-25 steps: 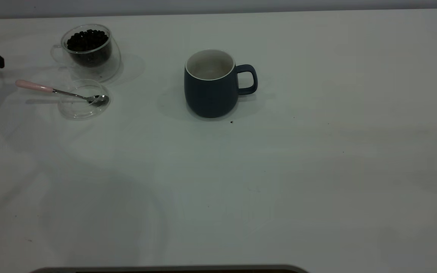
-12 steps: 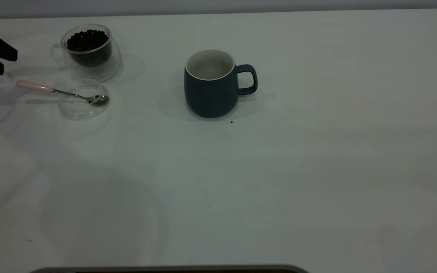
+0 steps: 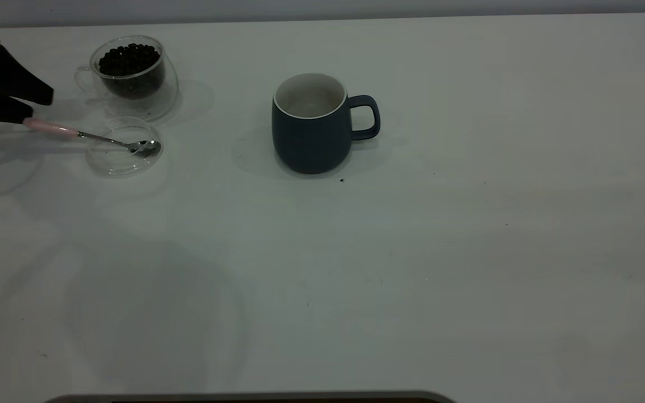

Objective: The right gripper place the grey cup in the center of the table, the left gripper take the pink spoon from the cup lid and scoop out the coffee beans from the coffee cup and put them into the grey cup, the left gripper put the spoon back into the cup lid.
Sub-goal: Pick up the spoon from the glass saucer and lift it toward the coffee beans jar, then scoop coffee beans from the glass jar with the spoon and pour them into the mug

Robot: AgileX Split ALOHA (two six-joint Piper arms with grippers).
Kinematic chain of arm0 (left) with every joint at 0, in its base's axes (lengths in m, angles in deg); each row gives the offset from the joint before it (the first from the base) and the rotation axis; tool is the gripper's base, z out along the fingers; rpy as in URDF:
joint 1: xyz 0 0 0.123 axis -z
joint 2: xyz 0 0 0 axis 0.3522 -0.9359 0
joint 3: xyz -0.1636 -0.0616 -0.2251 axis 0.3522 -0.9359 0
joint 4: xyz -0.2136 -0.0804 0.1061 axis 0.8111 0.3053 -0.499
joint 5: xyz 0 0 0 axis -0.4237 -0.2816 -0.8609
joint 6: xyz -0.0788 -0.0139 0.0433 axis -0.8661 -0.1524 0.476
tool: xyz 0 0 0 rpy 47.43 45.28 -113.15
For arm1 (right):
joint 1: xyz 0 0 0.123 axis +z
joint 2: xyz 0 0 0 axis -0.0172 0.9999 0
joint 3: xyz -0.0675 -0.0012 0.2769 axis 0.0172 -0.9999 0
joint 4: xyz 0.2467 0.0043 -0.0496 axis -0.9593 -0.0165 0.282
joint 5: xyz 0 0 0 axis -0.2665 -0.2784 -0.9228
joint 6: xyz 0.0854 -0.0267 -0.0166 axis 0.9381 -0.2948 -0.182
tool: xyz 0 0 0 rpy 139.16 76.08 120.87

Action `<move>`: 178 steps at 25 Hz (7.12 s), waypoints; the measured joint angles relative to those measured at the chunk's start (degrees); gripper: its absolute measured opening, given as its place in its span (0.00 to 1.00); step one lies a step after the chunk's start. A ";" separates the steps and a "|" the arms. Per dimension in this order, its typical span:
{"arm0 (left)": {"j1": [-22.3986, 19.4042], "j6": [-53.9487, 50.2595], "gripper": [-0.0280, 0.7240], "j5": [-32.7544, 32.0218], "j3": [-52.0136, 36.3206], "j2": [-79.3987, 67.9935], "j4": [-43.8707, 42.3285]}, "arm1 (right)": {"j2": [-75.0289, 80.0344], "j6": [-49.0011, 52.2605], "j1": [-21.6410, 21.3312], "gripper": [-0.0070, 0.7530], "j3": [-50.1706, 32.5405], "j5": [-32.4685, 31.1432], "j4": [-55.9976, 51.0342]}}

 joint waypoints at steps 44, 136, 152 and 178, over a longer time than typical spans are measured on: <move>2.25 2.42 0.64 -3.69 0.00 -1.23 -4.19 | 0.00 0.00 0.00 0.73 0.00 0.00 -0.02; -2.55 -12.26 0.21 -18.05 11.94 -2.60 6.22 | 0.00 0.00 0.00 0.70 0.00 0.00 -0.07; -2.60 -14.78 0.21 -18.05 11.94 -2.60 11.55 | 0.00 0.00 0.00 0.69 0.00 0.00 -0.07; 0.90 -21.35 0.21 -18.20 11.99 -1.64 10.49 | 0.00 0.00 0.00 0.69 0.00 0.00 -0.07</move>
